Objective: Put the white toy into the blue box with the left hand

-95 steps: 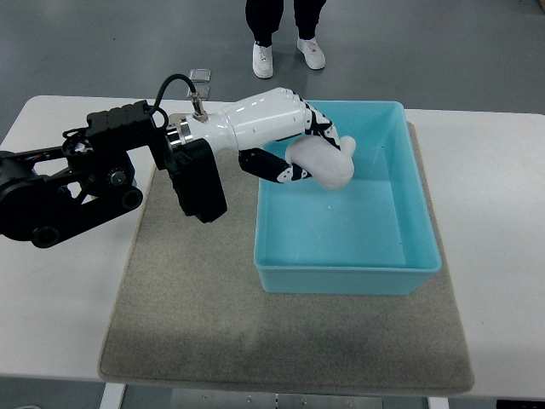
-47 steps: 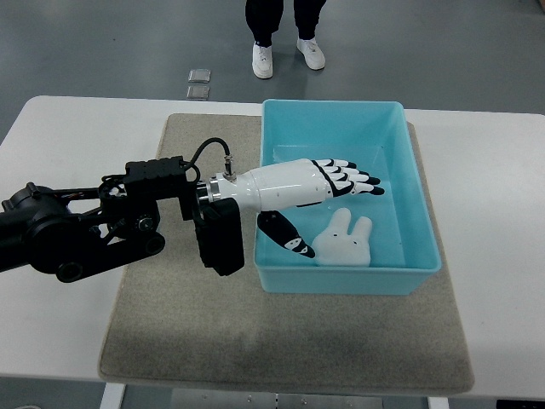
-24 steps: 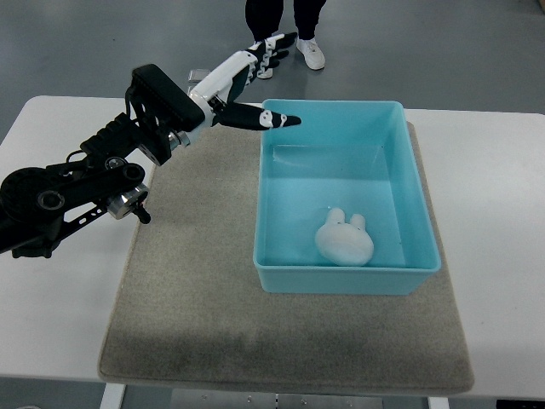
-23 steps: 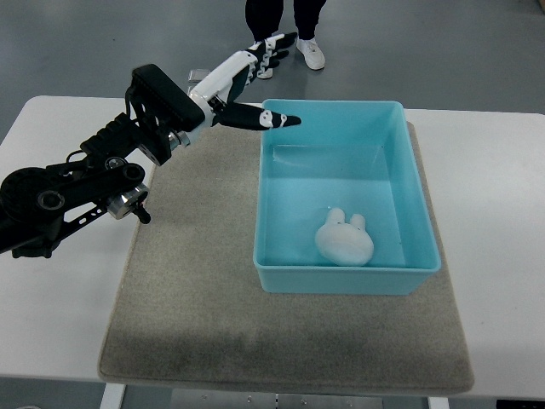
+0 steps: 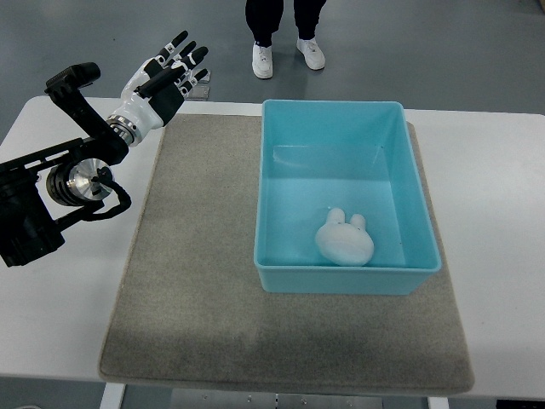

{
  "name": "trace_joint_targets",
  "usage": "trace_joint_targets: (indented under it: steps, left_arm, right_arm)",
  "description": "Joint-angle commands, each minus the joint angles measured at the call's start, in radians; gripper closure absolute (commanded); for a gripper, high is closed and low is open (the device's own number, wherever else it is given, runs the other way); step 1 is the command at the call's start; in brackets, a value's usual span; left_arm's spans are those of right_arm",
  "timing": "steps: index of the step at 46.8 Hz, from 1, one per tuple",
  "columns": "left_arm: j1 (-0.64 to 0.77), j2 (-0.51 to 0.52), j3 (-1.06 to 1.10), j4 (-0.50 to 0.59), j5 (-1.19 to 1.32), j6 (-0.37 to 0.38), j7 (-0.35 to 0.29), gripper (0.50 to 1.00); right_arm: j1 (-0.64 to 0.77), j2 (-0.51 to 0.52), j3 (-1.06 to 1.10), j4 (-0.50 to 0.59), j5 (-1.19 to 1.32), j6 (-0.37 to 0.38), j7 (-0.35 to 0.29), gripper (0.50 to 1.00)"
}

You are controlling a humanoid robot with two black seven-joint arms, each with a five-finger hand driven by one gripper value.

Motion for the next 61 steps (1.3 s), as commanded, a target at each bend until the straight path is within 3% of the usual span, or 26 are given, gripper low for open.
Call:
trace_joint_targets:
  steps: [1, 15, 39, 50, 61]
  left_arm:
    - [0.010, 0.002, -0.007, 0.018, -0.018, -0.027, 0.019, 0.500]
    - [0.031, 0.008, -0.026, 0.018, -0.258, -0.014, 0.130, 0.500]
    - [0.070, 0.012, -0.084, 0.025, -0.248, -0.012, 0.136, 0.500]
    - [0.068, 0.025, -0.087, 0.101, -0.176, -0.026, 0.136, 0.500]
    - [0.068, 0.037, -0.112, 0.104, -0.159, -0.034, 0.138, 0.500]
  right_arm:
    - [0.000, 0.000, 0.000, 0.000, 0.000, 0.000, 0.001, 0.564]
    - [0.000, 0.000, 0.000, 0.000, 0.000, 0.000, 0.001, 0.564]
    - [0.000, 0.000, 0.000, 0.000, -0.001, 0.000, 0.000, 0.564]
    - [0.000, 0.000, 0.000, 0.000, 0.000, 0.000, 0.000, 0.564]
    - [0.000, 0.000, 0.000, 0.000, 0.000, 0.000, 0.001, 0.564]
